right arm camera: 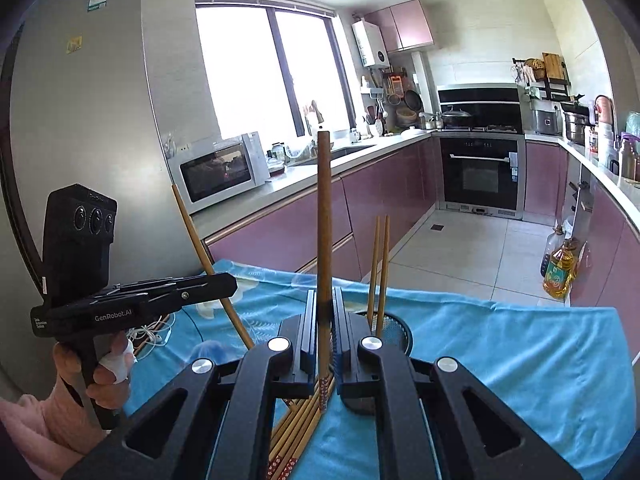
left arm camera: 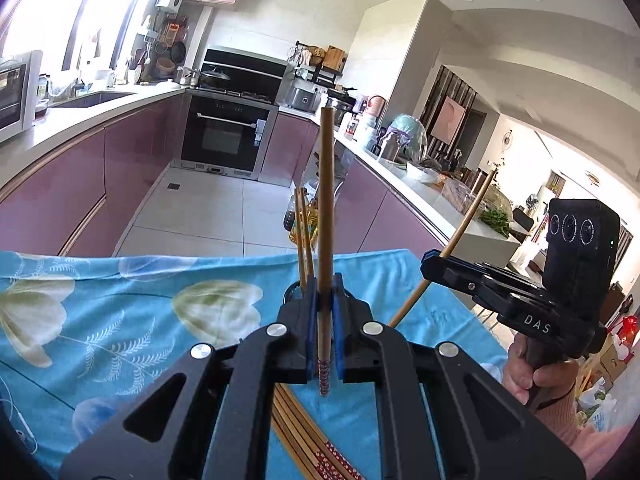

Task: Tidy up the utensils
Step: 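Lift the chopsticks with the right gripper and insert them into the mesh cup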

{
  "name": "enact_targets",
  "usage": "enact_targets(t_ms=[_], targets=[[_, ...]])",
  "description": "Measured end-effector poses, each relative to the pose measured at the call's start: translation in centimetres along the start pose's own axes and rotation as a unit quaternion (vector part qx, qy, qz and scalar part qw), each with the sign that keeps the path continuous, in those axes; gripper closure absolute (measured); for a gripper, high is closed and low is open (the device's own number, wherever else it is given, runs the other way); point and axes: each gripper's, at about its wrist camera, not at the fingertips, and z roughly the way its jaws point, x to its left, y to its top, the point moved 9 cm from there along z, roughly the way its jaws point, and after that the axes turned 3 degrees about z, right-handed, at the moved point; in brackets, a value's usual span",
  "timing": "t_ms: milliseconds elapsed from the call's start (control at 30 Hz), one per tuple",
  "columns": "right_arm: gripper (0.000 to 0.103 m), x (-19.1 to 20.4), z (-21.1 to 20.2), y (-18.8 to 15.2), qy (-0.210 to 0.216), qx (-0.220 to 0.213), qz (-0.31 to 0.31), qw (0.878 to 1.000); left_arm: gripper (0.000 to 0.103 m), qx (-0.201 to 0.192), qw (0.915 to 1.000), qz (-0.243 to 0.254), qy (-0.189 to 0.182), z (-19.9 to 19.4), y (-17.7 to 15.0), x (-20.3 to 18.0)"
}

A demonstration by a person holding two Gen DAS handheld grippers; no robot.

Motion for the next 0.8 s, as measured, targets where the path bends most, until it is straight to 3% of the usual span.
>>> enact_targets(t_ms=[300, 467, 567, 800], targets=[[0.097, -1.5, -0.1, 3.5, -0.013, -0.038, 0.007, 0.999, 0.095, -0.025, 0.9996, 0.011, 0.009, 1.0, 4.1, -0.8], [0.097, -2.4, 1.6, 3.7, -0.024, -0.027, 0.009, 0.999, 0.095, -0.034, 0.9991, 0.02, 0.013, 2.1, 5.5, -1.1], [0.097, -2.8, 2.9, 2.9, -0.032, -0.009, 0.007, 0.999, 0.095, -0.018, 0.9992, 0.028, 0.021, 3.3, 5.2, -1.1], [0.097, -3.6, 5.7, 0.4, -0.044, 0.049, 0.006, 0.998, 0.095, 0.064, 0.9965, 0.048, 0.026, 7.8, 1.4, -0.5]])
